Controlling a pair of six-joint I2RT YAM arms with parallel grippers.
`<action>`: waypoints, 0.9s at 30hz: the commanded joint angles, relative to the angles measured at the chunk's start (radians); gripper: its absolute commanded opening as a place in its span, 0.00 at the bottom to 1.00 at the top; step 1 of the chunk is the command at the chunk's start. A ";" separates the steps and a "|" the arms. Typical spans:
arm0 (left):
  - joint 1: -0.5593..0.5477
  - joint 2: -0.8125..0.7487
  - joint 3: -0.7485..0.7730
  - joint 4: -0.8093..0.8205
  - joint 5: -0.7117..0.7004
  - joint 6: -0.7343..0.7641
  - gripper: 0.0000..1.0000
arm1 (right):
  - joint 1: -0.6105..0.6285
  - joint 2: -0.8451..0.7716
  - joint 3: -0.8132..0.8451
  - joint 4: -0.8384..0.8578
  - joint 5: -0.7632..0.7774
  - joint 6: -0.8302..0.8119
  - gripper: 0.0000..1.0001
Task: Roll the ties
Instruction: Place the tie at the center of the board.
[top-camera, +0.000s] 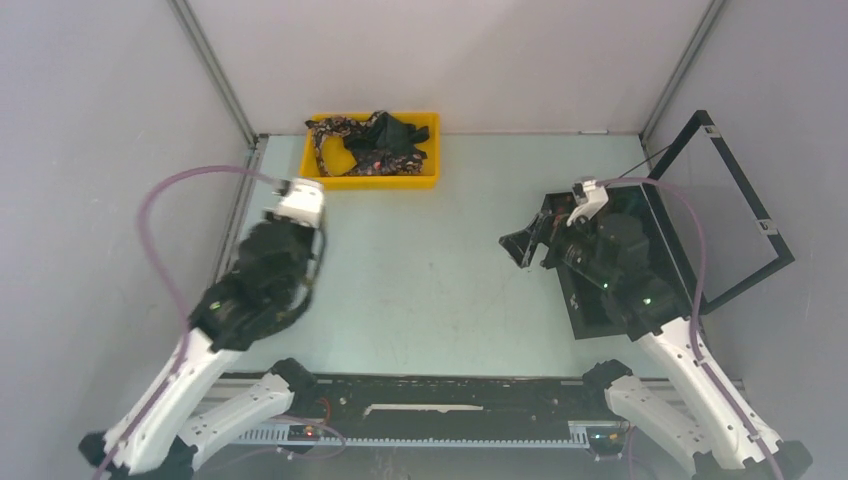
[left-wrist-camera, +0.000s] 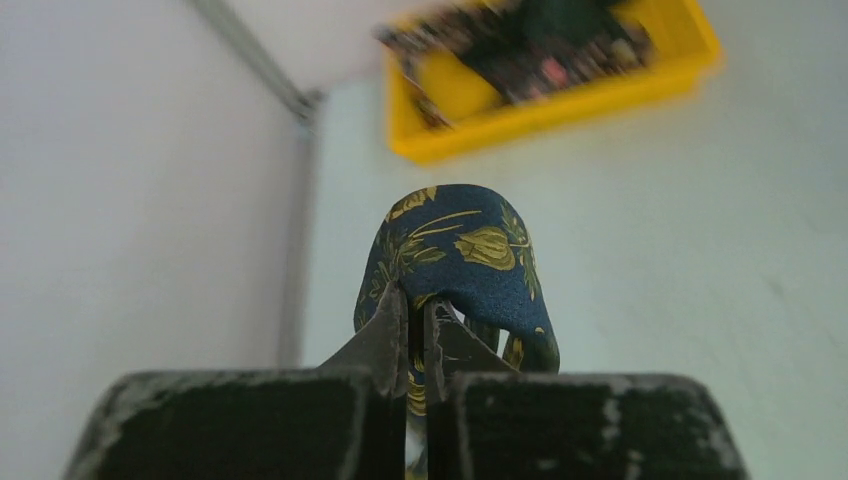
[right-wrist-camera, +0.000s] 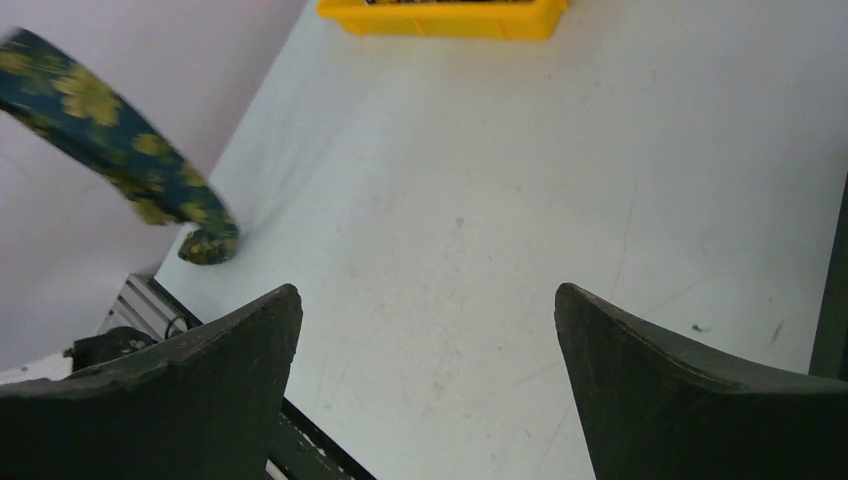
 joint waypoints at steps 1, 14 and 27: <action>-0.185 0.138 -0.210 0.079 -0.064 -0.359 0.00 | 0.007 -0.006 -0.080 0.012 0.026 -0.013 1.00; -0.289 0.670 -0.213 0.302 0.033 -0.652 0.00 | 0.007 0.024 -0.165 0.038 0.075 -0.067 1.00; -0.268 0.745 -0.099 0.325 0.034 -0.601 0.84 | 0.006 -0.038 -0.228 0.070 0.179 -0.041 1.00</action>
